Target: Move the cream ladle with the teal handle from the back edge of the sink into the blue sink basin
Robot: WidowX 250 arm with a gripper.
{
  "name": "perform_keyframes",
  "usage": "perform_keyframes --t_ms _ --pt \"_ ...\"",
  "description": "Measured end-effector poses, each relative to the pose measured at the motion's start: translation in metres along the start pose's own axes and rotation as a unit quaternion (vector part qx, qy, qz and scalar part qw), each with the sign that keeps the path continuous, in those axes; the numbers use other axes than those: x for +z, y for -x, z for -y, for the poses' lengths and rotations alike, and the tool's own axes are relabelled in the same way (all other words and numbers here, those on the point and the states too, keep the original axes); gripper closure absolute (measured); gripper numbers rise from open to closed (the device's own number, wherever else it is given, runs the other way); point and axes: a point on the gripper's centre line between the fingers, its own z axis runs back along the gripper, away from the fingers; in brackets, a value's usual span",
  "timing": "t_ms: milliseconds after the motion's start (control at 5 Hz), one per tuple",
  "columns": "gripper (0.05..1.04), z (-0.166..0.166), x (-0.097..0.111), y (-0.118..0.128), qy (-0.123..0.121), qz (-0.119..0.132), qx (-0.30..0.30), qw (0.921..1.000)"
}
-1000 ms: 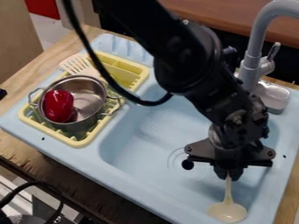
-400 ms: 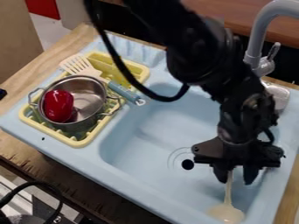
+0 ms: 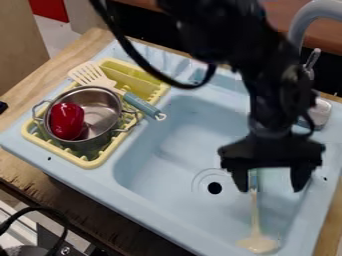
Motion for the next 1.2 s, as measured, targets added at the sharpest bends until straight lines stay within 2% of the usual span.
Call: perform_keyframes --t_ms 200,600,800,1000,1200 --pt "0.085 -0.002 0.01 -0.005 -0.005 -0.013 0.012 0.9998" --pt "0.085 0.0 0.026 -0.017 -0.011 -0.024 0.023 0.9994" --pt "0.085 -0.003 0.029 -0.024 -0.012 -0.024 0.017 0.9995" --pt "0.085 -0.011 0.03 -0.032 -0.012 -0.022 -0.017 0.9995" --pt "0.085 -0.017 0.038 -0.045 0.012 -0.014 -0.032 0.9993"
